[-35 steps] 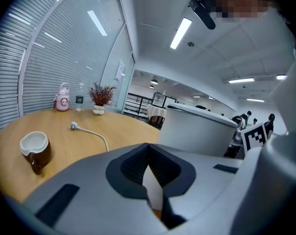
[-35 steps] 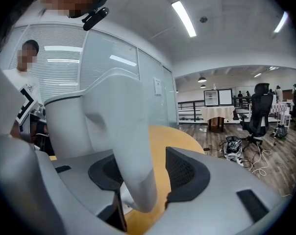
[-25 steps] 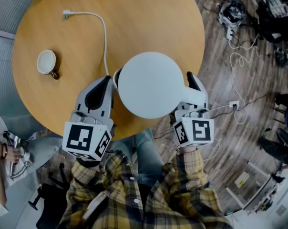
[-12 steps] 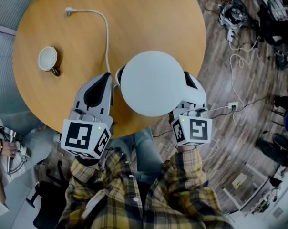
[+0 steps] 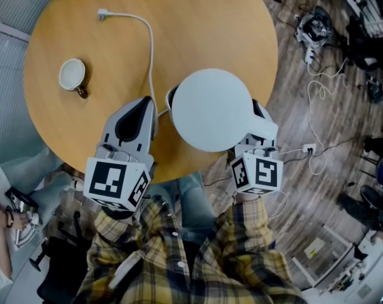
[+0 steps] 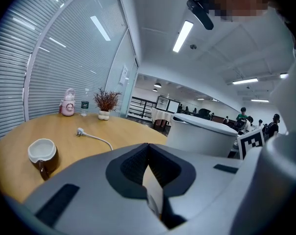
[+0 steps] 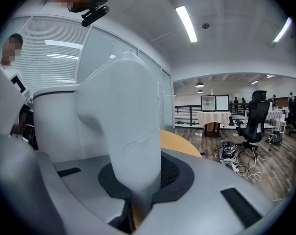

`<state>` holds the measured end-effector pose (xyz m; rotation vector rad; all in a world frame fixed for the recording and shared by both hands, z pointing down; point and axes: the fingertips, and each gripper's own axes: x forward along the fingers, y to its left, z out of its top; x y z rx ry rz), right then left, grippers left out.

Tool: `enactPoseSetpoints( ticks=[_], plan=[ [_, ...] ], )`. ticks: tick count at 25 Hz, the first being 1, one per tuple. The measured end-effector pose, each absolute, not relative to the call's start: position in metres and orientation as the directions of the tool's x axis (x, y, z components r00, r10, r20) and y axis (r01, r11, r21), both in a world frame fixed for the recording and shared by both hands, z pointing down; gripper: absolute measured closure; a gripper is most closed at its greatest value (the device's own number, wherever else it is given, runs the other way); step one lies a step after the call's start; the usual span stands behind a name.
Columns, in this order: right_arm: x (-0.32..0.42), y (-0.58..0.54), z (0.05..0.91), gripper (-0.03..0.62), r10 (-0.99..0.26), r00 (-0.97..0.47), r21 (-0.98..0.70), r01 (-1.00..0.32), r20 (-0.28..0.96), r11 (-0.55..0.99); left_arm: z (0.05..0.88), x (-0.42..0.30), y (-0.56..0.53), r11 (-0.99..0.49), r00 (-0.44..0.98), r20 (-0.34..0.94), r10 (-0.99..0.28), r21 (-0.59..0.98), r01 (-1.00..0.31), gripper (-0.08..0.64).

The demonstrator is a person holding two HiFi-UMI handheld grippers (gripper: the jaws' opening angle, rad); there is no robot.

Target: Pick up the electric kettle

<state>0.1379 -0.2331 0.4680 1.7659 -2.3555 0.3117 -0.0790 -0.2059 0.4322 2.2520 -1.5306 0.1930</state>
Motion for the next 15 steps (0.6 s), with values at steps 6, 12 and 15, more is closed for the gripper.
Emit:
enactPoseSetpoints(
  ticks=[6, 12, 15],
  plan=[
    [0.143, -0.244, 0.466, 0.535, -0.927, -0.251, -0.072, -0.968, 0.280, 0.241, 0.422, -0.083, -0.213, -0.312, 0.382, 0.324, -0.866, 0.249, -0.917, 0.557],
    [0.143, -0.251, 0.461, 0.535, -0.926, -0.241, -0.069, -0.971, 0.290, 0.231, 0.411, -0.085, -0.215, -0.308, 0.375, 0.307, -0.875, 0.245, -0.919, 0.557],
    [0.140, -0.252, 0.455, 0.535, -0.926, -0.244, -0.081, -0.970, 0.288, 0.230, 0.405, -0.087, -0.214, -0.308, 0.373, 0.299, -0.878, 0.244, -0.920, 0.557]
  ],
)
